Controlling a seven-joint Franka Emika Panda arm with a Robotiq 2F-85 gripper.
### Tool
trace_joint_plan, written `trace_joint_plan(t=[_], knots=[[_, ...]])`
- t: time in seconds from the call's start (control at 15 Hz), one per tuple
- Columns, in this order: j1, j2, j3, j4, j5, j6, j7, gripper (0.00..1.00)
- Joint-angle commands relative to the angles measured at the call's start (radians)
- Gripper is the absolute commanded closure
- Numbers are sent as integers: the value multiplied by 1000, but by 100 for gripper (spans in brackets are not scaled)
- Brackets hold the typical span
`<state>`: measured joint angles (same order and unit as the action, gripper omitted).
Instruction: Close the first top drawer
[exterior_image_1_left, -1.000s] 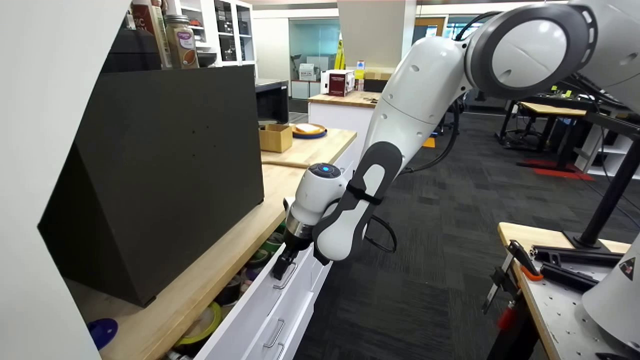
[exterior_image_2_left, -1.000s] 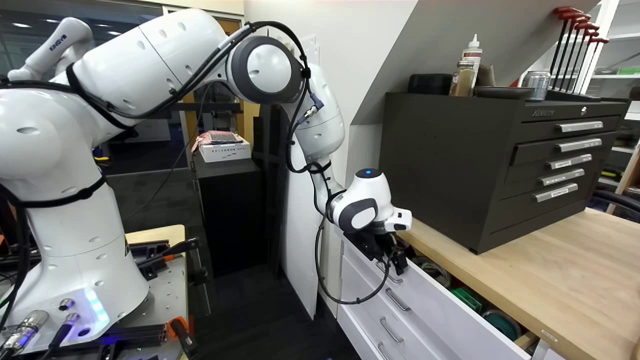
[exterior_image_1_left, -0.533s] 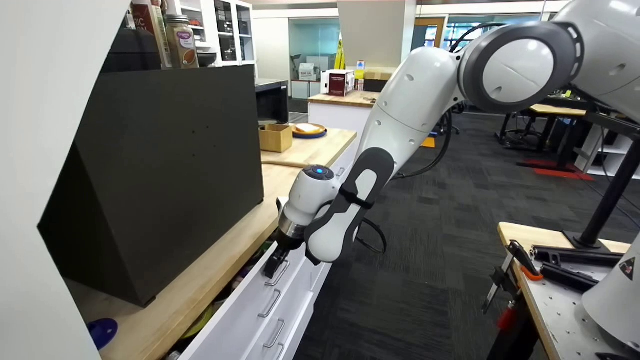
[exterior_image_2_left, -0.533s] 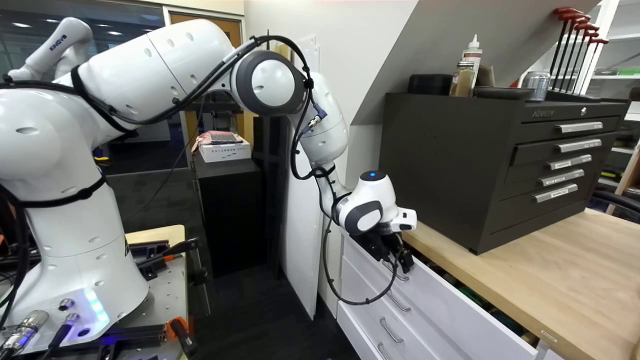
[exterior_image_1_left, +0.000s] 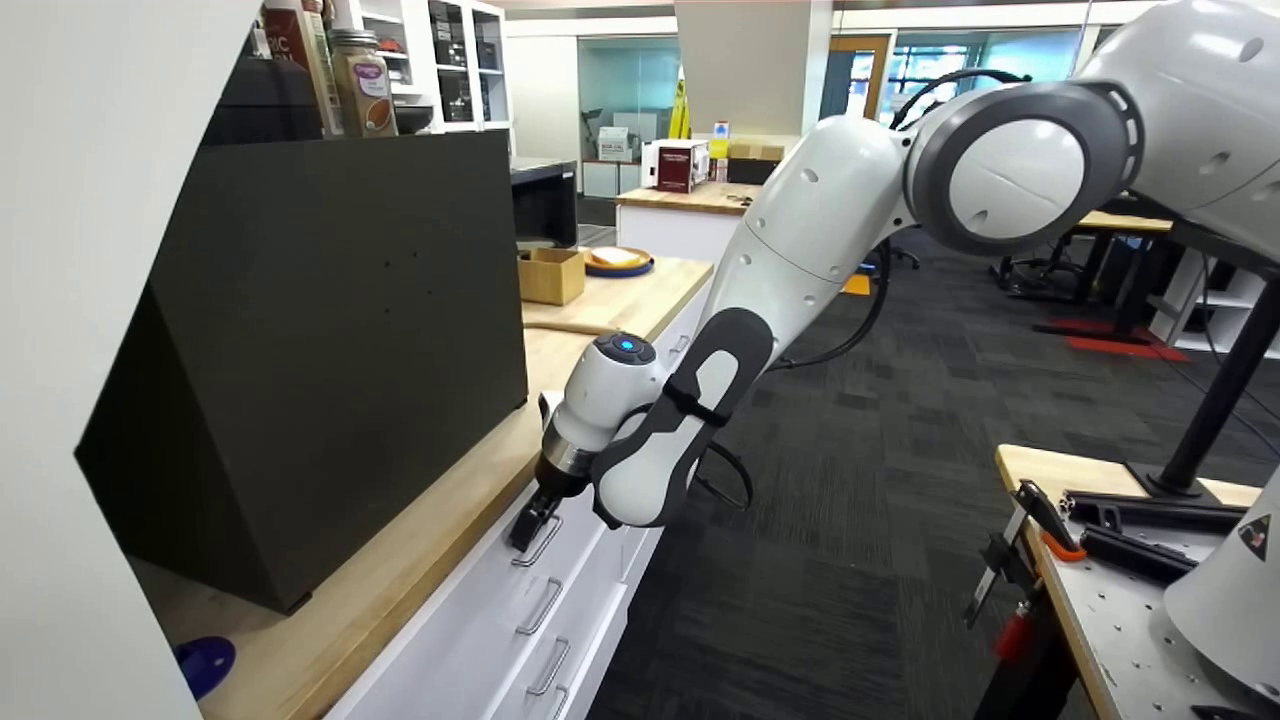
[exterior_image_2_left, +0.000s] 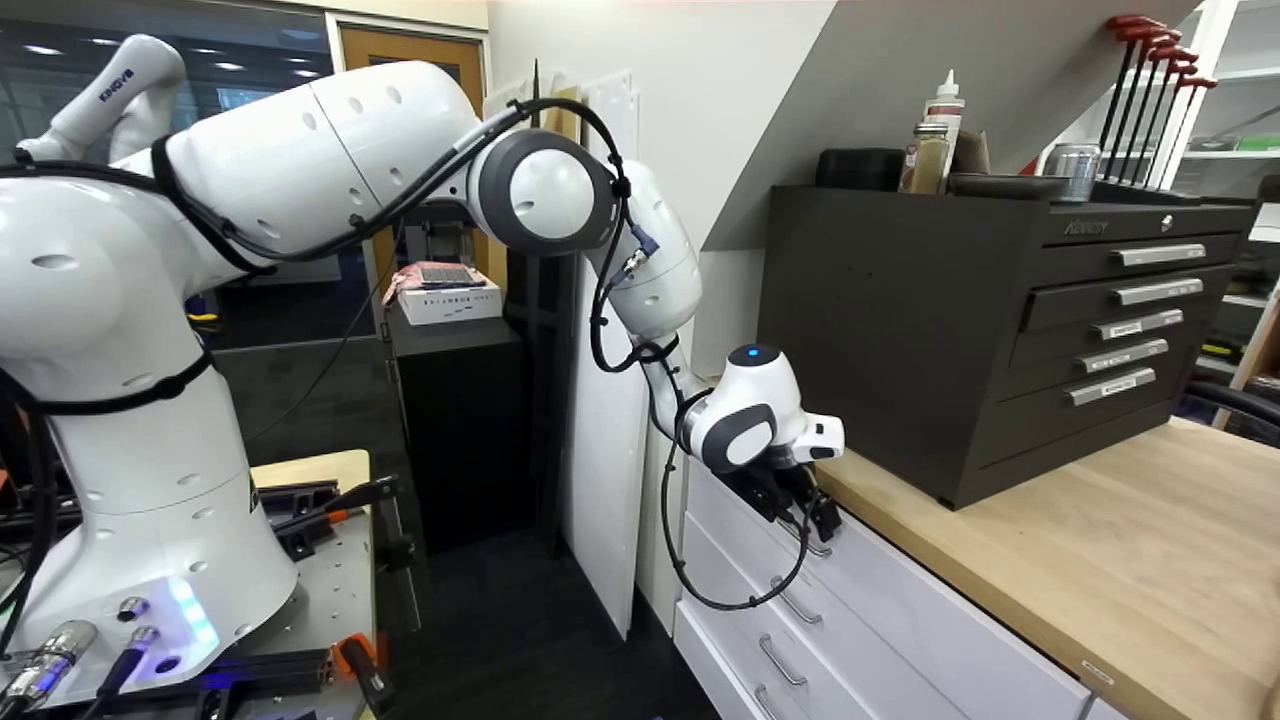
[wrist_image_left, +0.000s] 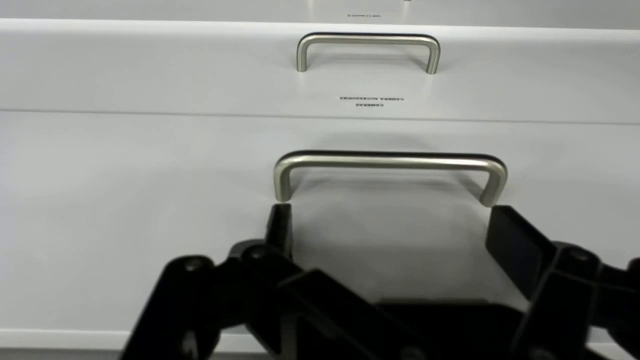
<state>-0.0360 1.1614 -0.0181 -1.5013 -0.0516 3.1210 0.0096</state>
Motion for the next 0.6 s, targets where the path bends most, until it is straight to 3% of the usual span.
trace_joint_plan(t=[0.0, 0.2, 0.53], knots=[[-12, -41, 32, -3, 10, -71, -21, 0], [-4, -177, 50, -132, 13, -177, -19, 0], [52, -329, 28, -226, 21, -387, 21, 0]])
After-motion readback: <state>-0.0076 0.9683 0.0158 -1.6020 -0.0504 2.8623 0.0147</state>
